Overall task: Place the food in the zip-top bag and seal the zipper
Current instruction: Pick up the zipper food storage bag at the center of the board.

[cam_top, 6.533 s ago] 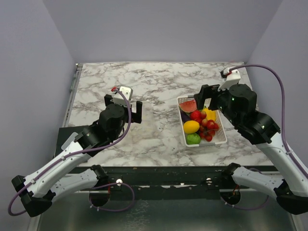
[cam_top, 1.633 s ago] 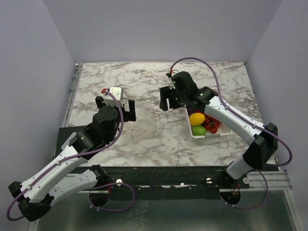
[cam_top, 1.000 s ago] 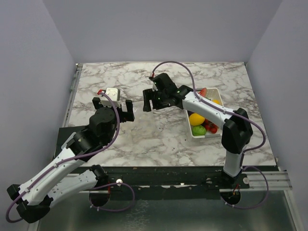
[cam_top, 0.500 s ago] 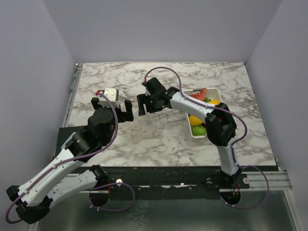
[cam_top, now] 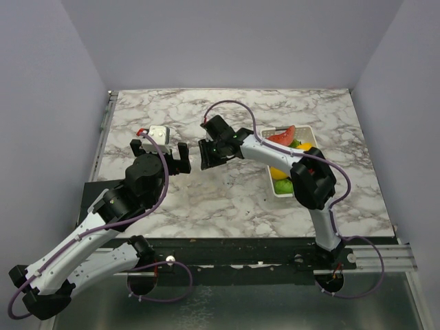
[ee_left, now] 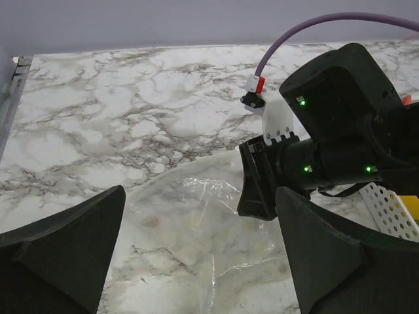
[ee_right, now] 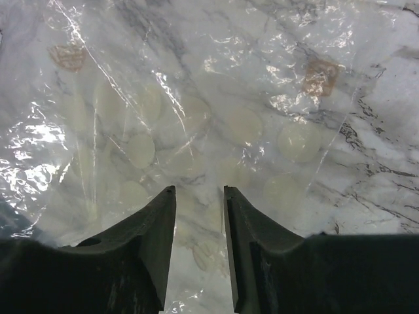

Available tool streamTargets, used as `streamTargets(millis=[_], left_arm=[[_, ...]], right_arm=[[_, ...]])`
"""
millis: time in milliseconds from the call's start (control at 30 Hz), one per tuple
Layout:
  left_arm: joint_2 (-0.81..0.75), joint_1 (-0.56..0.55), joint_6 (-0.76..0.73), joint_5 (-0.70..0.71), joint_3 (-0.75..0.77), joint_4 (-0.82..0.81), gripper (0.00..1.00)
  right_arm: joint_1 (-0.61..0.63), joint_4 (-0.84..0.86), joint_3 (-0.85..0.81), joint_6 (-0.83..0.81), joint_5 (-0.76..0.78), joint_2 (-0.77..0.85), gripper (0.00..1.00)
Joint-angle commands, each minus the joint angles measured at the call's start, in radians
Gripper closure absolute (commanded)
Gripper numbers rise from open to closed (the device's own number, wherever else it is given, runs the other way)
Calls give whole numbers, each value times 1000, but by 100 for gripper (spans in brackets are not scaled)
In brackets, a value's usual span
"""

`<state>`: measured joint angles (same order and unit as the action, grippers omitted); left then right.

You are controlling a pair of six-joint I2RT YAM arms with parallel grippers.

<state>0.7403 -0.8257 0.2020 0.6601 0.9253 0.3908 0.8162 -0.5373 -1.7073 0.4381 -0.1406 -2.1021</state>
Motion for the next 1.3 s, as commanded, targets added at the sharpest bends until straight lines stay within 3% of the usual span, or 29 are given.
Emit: streamTargets(millis=[0, 267, 767, 1267], left_arm=[[-6, 6, 5, 15, -6, -3, 1], [4, 8, 4, 17, -8, -3, 1], [37, 18, 28, 34, -6, -2, 1], [59, 103, 79, -1, -2, -3, 2]], right_arm=[[11, 9, 15, -3, -5, -26, 65], [17, 20, 44, -11, 14, 16, 99], [21, 159, 255, -43, 56, 294, 99], [21, 200, 431, -121, 138, 512, 99]])
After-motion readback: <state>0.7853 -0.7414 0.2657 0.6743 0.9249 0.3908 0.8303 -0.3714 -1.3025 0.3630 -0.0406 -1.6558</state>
